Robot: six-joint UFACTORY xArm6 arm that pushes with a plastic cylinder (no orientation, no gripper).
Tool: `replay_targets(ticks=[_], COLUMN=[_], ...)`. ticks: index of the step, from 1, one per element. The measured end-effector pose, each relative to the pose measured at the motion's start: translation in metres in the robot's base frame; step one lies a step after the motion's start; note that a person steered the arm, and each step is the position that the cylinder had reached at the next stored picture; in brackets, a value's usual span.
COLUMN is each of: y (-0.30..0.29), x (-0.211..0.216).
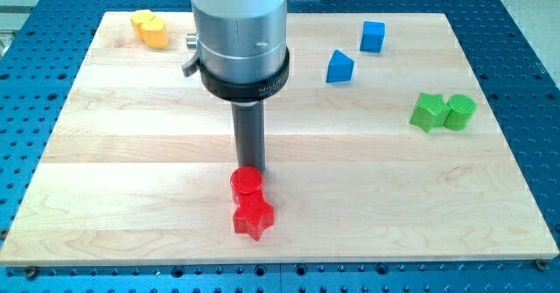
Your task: Move the triangle towards the center left of the board
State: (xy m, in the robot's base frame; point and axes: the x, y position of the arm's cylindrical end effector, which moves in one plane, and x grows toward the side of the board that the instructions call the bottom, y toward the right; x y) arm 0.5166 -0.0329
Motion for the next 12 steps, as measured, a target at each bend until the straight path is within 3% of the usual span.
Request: replay_targets(ticks=[3, 4, 6, 7, 8, 10, 11, 12], y=[0.014, 0.066, 0.197, 0.21, 0.16, 0.029, 0.012, 0.062], x=[-0.027, -0.047, -0.151, -0.199, -0.196, -0.143, -0.099, -0.109])
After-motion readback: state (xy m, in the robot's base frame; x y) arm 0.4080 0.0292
